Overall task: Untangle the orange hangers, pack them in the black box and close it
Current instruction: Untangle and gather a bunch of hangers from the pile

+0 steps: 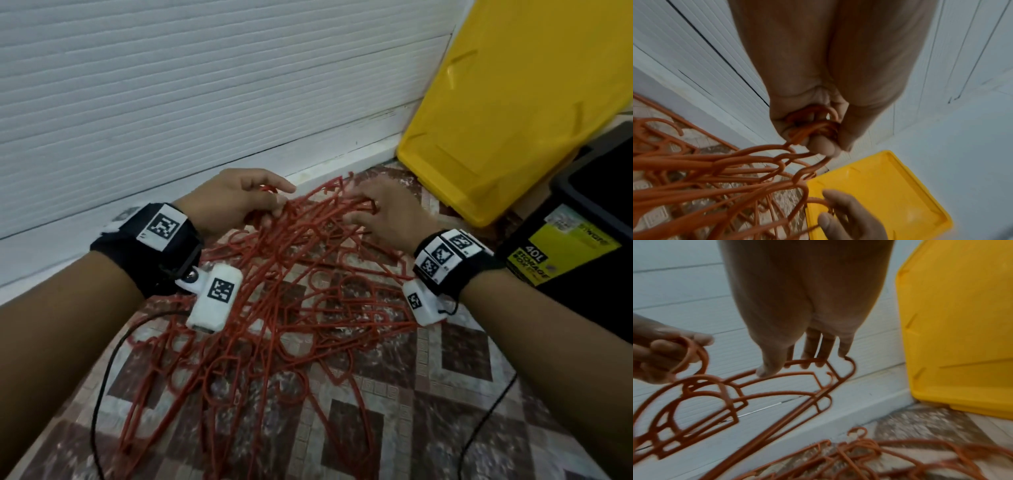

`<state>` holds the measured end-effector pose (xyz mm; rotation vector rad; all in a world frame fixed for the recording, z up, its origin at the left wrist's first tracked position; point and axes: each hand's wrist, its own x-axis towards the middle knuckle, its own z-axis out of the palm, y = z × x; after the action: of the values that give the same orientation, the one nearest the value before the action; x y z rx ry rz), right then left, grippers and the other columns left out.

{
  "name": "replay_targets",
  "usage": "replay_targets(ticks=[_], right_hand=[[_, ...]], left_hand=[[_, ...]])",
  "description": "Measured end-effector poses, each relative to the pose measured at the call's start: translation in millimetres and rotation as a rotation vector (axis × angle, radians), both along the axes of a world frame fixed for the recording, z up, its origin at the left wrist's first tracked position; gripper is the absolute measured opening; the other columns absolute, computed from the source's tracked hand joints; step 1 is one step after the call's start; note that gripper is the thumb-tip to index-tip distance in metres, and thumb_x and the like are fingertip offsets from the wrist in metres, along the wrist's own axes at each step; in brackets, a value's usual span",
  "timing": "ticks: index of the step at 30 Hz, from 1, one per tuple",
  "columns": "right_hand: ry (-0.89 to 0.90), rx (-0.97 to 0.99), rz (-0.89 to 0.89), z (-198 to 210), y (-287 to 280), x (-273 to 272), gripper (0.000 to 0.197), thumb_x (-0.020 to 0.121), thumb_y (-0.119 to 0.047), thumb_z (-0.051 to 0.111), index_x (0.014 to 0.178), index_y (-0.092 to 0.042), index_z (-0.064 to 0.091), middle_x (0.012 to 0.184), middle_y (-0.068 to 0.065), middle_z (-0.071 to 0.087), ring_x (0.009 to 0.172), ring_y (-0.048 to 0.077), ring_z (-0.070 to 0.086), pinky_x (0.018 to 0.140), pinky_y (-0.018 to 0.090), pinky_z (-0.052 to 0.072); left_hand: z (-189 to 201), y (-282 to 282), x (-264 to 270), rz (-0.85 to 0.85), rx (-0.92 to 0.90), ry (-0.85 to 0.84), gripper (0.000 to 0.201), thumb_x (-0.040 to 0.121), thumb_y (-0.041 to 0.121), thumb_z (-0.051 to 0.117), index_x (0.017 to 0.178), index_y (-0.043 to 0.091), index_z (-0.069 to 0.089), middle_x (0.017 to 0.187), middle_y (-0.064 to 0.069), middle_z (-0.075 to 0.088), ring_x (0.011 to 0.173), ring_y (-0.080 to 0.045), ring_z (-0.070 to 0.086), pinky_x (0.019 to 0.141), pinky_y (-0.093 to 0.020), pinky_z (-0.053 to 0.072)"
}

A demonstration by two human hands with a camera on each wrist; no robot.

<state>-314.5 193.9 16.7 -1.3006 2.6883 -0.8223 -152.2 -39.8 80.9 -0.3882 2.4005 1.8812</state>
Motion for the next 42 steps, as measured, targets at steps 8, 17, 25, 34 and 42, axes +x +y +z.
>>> replay_targets(ticks=[8, 17, 25, 34, 42], right_hand=[[-0.233, 0.492, -0.336, -91.0, 51.1, -10.1, 0.057, 0.09, -0.046, 0.068, 0.134, -0.013, 0.056, 0.128, 0.015, 0.062, 0.109, 0.035, 0.062, 0.087, 0.041, 0.053], [-0.287, 0.601, -0.523, -141.6, 72.1, -18.9, 0.075, 0.079, -0.05, 0.076, 0.132, -0.004, 0.049, 0.134, 0.021, 0.051, 0.119, 0.039, 0.053, 0.092, 0.039, 0.048], [-0.335, 0.259, -0.592, -105.5, 78.1, -28.0, 0.097, 0.063, -0.062, 0.082, 0.142, -0.019, 0.045, 0.142, 0.013, 0.049, 0.125, 0.034, 0.051, 0.104, 0.043, 0.048], [-0.999, -0.557, -0.316, 6.1, 32.5, 20.0, 0.031, 0.106, -0.037, 0.047, 0.115, -0.016, 0.068, 0.115, 0.015, 0.073, 0.09, 0.032, 0.073, 0.085, 0.049, 0.061], [-1.507, -0.615, 0.001, 27.2, -1.1, 66.5, 0.04, 0.108, -0.029, 0.037, 0.13, -0.005, 0.059, 0.118, 0.014, 0.073, 0.093, 0.024, 0.076, 0.073, 0.033, 0.063]], left_hand=[[-13.6, -29.4, 16.9, 0.36, 0.213, 0.09, 0.009, 0.091, 0.006, 0.063, 0.098, 0.009, 0.067, 0.066, -0.003, 0.056, 0.053, -0.013, 0.05, 0.052, -0.021, 0.047], [-24.2, -50.4, 23.2, 0.426, 0.232, 0.091, 0.011, 0.089, 0.004, 0.063, 0.087, 0.015, 0.063, 0.07, -0.004, 0.063, 0.054, -0.013, 0.059, 0.058, -0.024, 0.048], [-28.2, -57.1, 20.2, 0.49, 0.326, 0.046, 0.014, 0.094, 0.006, 0.058, 0.09, 0.019, 0.062, 0.074, -0.001, 0.064, 0.058, -0.013, 0.064, 0.078, -0.038, 0.055], [-8.2, -30.4, 5.0, 0.477, 0.392, 0.054, 0.016, 0.094, 0.001, 0.056, 0.098, 0.016, 0.06, 0.08, -0.005, 0.061, 0.062, -0.014, 0.064, 0.079, -0.035, 0.058], [10.5, -4.8, -3.8, 0.42, 0.543, 0.047, 0.017, 0.091, 0.032, 0.065, 0.099, 0.019, 0.06, 0.085, -0.005, 0.065, 0.074, -0.017, 0.065, 0.087, -0.037, 0.054]])
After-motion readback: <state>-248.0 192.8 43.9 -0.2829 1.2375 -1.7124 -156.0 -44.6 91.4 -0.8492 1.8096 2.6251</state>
